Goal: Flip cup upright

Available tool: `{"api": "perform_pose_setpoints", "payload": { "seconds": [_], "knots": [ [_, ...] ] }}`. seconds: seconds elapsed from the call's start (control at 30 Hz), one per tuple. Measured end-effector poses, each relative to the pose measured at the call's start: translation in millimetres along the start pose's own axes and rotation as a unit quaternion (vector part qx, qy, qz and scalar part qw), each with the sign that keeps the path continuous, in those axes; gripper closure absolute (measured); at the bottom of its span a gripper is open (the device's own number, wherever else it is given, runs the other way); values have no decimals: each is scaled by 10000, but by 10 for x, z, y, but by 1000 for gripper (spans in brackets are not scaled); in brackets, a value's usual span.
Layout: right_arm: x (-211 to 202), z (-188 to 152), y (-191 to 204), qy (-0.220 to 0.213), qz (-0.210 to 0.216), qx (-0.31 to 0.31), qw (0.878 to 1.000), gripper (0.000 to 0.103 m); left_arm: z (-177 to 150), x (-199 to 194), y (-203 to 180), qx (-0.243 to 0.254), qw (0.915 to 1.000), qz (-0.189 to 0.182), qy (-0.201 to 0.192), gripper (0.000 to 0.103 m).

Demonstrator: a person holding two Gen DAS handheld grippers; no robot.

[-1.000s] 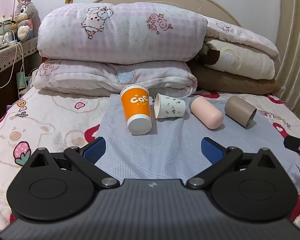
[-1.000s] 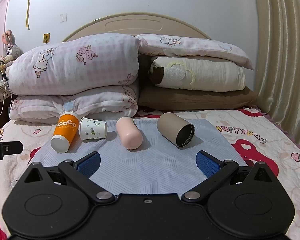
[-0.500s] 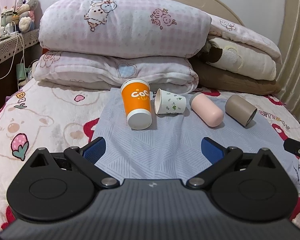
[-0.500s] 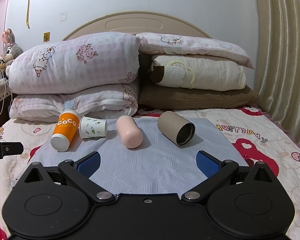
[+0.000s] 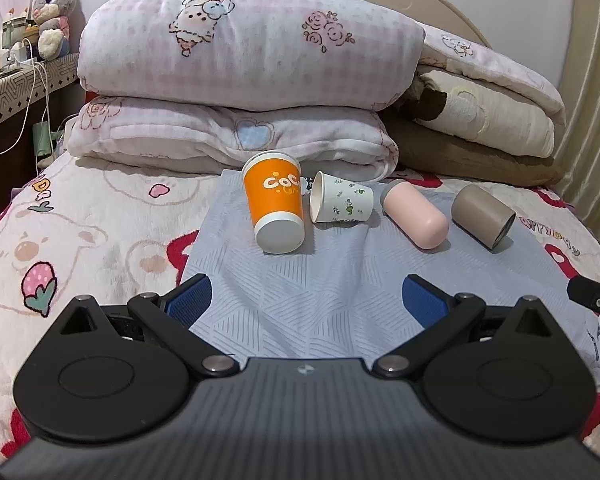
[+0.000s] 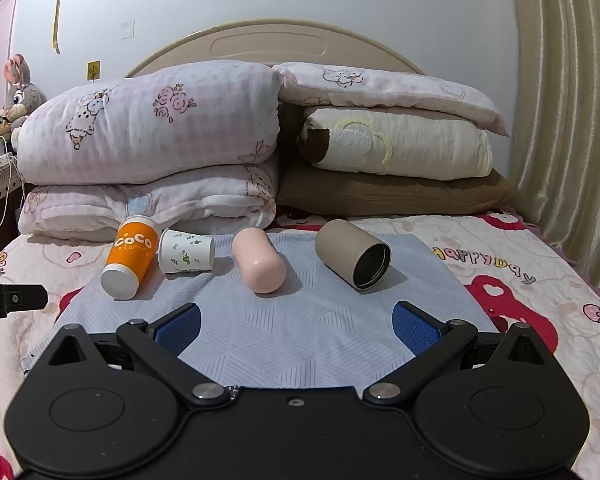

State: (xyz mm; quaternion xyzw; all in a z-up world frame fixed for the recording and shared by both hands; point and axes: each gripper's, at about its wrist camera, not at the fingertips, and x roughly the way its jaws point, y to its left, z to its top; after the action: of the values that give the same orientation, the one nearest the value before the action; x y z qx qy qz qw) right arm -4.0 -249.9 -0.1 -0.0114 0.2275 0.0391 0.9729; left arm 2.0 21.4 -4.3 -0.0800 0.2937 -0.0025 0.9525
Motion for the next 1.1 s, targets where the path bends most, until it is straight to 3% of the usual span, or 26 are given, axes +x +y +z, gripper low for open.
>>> {"api": "perform_pose_setpoints", "payload": {
  "seconds": [1.1],
  "knots": [
    [5, 20, 55, 155, 16, -111, 9998, 0, -22, 14, 6, -12, 9999, -64, 84, 0]
  ]
}}
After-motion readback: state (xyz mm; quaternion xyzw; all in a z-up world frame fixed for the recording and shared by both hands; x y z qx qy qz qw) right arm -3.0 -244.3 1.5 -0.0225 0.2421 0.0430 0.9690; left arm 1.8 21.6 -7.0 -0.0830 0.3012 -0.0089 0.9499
